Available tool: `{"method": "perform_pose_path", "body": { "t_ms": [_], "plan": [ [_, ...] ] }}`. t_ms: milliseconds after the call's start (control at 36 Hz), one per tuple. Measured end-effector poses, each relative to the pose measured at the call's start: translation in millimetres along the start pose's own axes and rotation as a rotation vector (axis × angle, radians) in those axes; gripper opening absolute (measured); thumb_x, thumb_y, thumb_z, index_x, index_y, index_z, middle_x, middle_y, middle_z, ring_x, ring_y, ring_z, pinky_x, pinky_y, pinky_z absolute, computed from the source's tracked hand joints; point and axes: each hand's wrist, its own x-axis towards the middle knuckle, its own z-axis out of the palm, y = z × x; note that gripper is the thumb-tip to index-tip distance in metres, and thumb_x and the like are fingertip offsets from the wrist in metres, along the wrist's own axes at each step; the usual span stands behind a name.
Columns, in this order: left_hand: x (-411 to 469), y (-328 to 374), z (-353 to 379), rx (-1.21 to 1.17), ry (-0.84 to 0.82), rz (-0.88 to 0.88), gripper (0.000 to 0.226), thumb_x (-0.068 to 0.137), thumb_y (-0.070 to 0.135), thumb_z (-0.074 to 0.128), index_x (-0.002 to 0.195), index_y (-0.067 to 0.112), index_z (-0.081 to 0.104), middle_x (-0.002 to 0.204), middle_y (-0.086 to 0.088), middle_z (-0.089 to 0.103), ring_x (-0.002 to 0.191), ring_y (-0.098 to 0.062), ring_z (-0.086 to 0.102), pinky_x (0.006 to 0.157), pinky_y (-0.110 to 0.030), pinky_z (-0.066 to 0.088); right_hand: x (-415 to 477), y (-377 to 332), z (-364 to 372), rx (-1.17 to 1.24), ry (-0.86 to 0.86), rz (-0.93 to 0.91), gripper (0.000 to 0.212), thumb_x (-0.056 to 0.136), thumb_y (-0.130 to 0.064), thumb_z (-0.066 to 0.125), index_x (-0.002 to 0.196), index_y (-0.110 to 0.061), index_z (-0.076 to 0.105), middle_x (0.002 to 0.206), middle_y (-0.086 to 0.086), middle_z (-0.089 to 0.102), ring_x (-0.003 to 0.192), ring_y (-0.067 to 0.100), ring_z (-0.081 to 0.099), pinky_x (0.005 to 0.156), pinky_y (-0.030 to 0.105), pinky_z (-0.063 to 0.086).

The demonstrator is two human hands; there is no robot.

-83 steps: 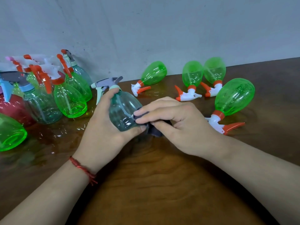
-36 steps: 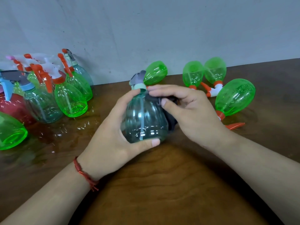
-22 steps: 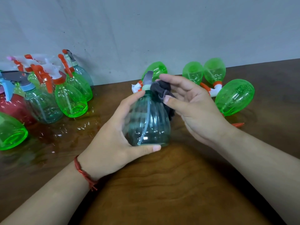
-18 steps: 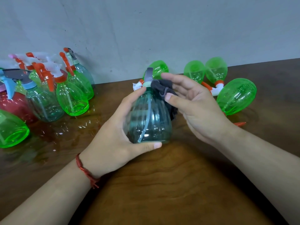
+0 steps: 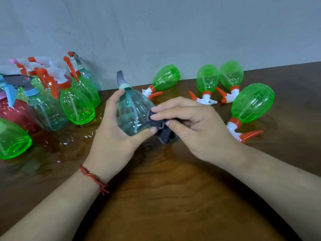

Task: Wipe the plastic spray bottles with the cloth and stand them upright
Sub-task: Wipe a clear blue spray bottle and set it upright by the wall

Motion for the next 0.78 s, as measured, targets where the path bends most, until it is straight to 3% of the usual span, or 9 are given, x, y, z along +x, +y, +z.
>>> {"method": "perform_pose_path", "body": {
  "t_ms": [83,222,306,389,472,556,667,778],
  "plan": [
    [-1,3,2,-0.039,-0.059,-0.008,0.106,0.072,0.023,0.096,0.159,0.028,0.036,0.148,0.008,0.060,0.129,-0.006,0.066,0.109,-0.031,0.056,0,1,-2,0.013,0.024,0.019,0.041,0.096,0.015,0.060,0.116,-0.014,0.081,0.127,-0.006,0.073,0.126,0.018,0.067,0.108,0.041,0.055],
    [-5,3,3,-0.041,-0.201,0.021,0.111,0.069,0.022,0.097,0.161,0.028,0.035,0.154,0.010,0.055,0.139,-0.014,0.060,0.114,-0.042,0.053,4,5,-5,0.027,0.108,0.059,0.038,0.099,0.013,0.059,0.117,-0.012,0.081,0.127,-0.003,0.074,0.127,0.019,0.067,0.109,0.042,0.054],
    [-11,8,10,-0.047,-0.290,0.034,0.111,0.070,0.021,0.097,0.161,0.027,0.034,0.155,0.014,0.053,0.141,-0.009,0.057,0.115,-0.034,0.051,8,7,-11,0.045,0.182,0.090,0.037,0.099,0.014,0.059,0.116,-0.011,0.081,0.127,-0.002,0.075,0.127,0.015,0.067,0.111,0.039,0.053],
    [-17,15,16,-0.153,-0.332,0.027,0.108,0.071,0.014,0.094,0.161,0.023,0.034,0.152,0.012,0.057,0.140,-0.015,0.060,0.112,-0.031,0.052,11,5,-15,0.169,0.204,0.140,0.035,0.099,0.015,0.057,0.117,-0.006,0.079,0.128,0.003,0.075,0.126,0.013,0.068,0.111,0.035,0.053],
    [-16,16,15,-0.291,-0.339,-0.012,0.103,0.075,0.005,0.090,0.160,0.018,0.034,0.151,0.003,0.060,0.136,-0.022,0.063,0.107,-0.033,0.055,13,3,-16,0.348,0.223,0.208,0.030,0.101,0.011,0.060,0.116,-0.007,0.078,0.126,0.004,0.077,0.120,0.018,0.072,0.103,0.041,0.059],
    [-12,12,10,-0.250,-0.387,-0.034,0.098,0.079,0.011,0.087,0.161,0.022,0.033,0.151,0.002,0.061,0.136,-0.022,0.063,0.107,-0.031,0.054,13,4,-17,0.451,0.237,0.276,0.031,0.101,0.009,0.061,0.111,-0.013,0.079,0.122,0.002,0.078,0.113,0.019,0.075,0.090,0.041,0.064],
    [-9,4,6,-0.086,-0.379,-0.012,0.110,0.071,0.030,0.100,0.160,0.035,0.036,0.155,0.005,0.056,0.143,-0.024,0.057,0.116,-0.049,0.049,11,6,-14,0.323,0.223,0.202,0.031,0.098,0.015,0.061,0.116,-0.004,0.078,0.125,0.005,0.077,0.121,0.017,0.071,0.104,0.030,0.055],
    [-9,2,7,0.052,-0.347,0.049,0.115,0.070,0.031,0.102,0.162,0.036,0.034,0.155,0.012,0.054,0.141,-0.017,0.059,0.117,-0.046,0.049,9,5,-11,0.146,0.158,0.103,0.036,0.097,0.016,0.061,0.114,-0.009,0.080,0.124,0.003,0.076,0.124,0.015,0.069,0.107,0.031,0.054]
  ]
}}
